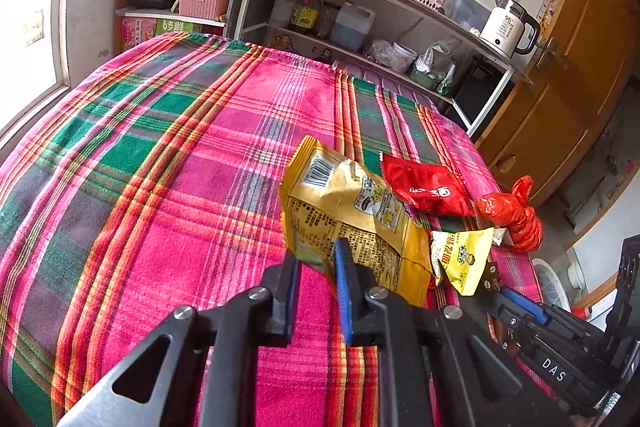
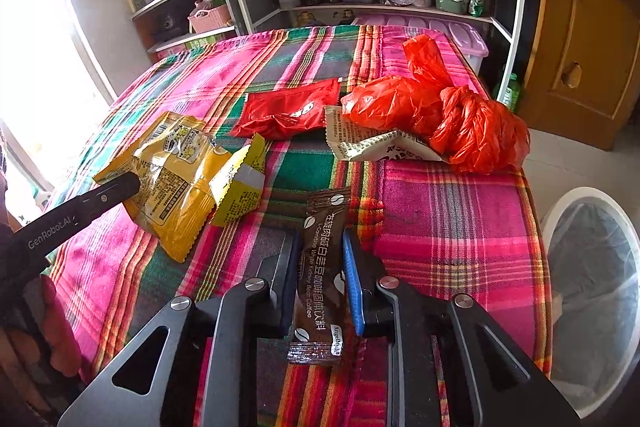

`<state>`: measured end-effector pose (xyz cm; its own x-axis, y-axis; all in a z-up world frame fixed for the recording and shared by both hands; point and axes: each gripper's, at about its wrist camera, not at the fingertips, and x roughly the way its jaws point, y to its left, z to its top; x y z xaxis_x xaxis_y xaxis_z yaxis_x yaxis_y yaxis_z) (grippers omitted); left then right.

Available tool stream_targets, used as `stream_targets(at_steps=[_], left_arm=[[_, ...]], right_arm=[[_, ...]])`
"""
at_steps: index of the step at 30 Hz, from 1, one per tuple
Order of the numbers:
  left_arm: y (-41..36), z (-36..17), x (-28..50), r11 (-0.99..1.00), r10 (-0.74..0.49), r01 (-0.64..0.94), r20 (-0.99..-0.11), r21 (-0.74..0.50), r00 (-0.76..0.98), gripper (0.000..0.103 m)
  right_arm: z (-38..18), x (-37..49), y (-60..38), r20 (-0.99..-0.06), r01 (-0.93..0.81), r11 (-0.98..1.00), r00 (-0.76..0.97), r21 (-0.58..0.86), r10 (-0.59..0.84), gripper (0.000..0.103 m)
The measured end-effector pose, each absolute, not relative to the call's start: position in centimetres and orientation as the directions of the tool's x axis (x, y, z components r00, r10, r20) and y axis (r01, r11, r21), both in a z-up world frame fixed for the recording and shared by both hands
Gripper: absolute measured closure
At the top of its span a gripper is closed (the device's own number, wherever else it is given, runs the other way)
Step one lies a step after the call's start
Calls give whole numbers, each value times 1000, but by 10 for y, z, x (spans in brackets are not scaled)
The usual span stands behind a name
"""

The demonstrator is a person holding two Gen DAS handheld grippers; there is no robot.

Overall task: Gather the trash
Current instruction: 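Grasp the yellow chip bag with the left tool, then carry the yellow chip bag and chocolate wrapper over the trash bin with both tools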

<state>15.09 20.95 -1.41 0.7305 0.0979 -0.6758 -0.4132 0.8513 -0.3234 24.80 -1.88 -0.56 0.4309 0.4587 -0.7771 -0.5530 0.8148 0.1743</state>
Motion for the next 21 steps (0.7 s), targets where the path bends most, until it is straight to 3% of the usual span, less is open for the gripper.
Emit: stream_targets(at_steps=[11,21], left_arm=[[188,8,125,887,83,-340,-617,-312,783,97],[171,30,106,905,84,-306,-580,-297,810,100]], right_arm=[[10,232,-47,-738,-549,807,448,218,505,81],[24,220,-71,-715,-531,816,478,229,511,81]])
